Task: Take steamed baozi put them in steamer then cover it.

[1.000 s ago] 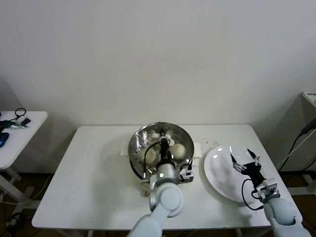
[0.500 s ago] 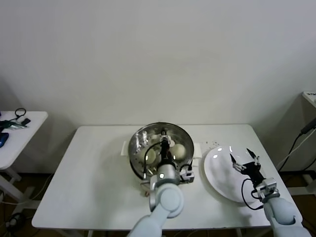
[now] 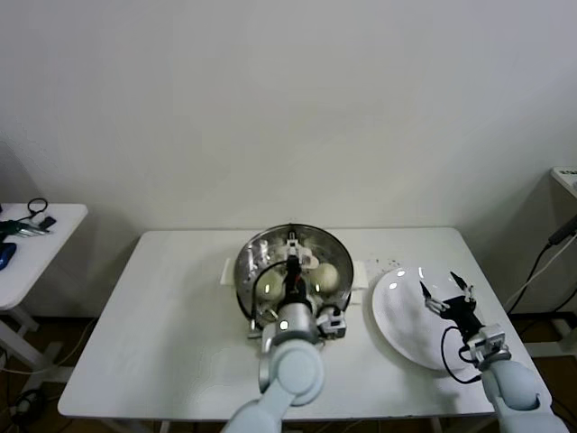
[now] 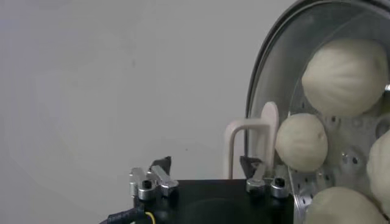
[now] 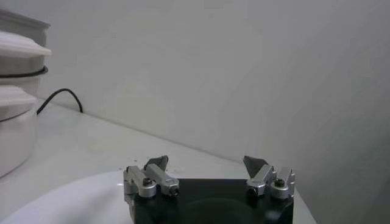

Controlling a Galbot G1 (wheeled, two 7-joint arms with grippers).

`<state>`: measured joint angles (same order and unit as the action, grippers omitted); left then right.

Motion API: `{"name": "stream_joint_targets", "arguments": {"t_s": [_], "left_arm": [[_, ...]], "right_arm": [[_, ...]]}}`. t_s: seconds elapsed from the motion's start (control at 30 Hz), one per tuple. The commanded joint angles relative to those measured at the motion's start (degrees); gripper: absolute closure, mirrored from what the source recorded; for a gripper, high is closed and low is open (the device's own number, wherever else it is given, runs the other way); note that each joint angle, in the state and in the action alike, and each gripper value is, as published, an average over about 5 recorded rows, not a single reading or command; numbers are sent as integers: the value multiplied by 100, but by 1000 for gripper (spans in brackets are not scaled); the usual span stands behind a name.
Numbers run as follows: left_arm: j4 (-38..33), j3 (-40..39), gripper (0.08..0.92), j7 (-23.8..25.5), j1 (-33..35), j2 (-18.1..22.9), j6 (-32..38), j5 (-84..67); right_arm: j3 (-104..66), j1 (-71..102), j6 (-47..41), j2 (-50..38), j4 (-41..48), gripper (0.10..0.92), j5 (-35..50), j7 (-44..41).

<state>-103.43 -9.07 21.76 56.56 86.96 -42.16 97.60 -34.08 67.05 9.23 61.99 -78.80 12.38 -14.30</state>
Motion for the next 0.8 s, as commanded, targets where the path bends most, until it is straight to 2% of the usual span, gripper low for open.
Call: {"name": "stream_joint_targets", "arguments": {"t_s": [0.03,0.13,0.47,0.6,0.8], "left_arm": [[-753,18,236,46,310,-379,-284,-232],[-953,30,188,25,408,-475,-284,-342],[-1577,130,177,-254,764,-931,-284,-1083],[-1902,334,177,-672,985,-1221,-242,-2002],[-2241,1122,177,-1799,1440,-1794,307,-3969]], "right_arm": [[-15,17,-332,-24,-83,203,-44,10],[-12,20,-421,-28,-102,203,-122,20],[-47,0,-529,-5,-154,203,-33,76],[-43,72,-529,-17,-260,203,-20,69],[-124,279,-431,116,-477,203,-19,63]]}}
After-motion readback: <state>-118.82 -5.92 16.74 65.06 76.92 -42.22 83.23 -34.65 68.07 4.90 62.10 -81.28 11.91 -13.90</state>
